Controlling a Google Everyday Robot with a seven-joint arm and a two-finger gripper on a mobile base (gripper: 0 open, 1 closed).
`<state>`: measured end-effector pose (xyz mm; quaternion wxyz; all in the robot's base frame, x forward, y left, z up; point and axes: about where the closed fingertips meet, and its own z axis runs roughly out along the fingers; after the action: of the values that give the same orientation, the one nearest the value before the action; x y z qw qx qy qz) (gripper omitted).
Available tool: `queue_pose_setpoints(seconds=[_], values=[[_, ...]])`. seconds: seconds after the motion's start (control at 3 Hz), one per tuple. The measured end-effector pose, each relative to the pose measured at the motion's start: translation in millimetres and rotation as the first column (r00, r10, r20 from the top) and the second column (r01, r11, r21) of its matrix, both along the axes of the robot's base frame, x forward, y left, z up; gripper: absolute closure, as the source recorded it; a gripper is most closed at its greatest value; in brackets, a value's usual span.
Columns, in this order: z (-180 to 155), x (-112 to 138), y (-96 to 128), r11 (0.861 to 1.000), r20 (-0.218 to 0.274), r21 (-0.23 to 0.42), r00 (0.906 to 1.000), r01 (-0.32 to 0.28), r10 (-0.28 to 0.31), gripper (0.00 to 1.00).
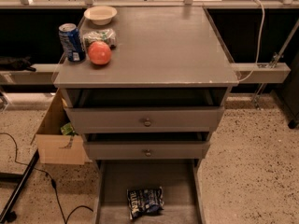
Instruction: Pick blue chip bag from bottom drawer and place on counter
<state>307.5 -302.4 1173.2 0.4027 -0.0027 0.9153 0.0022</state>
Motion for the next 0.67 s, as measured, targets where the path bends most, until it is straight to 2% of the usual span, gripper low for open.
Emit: queue_pose_setpoints(seconds=[0.33,0.67], values=[[0.0,0.0,0.0,1.0,0.0,0.0,1.0,0.0,0.0,0.42],[0.0,0.0,0.0,1.0,0.0,0.0,1.0,0.0,0.0,0.36]])
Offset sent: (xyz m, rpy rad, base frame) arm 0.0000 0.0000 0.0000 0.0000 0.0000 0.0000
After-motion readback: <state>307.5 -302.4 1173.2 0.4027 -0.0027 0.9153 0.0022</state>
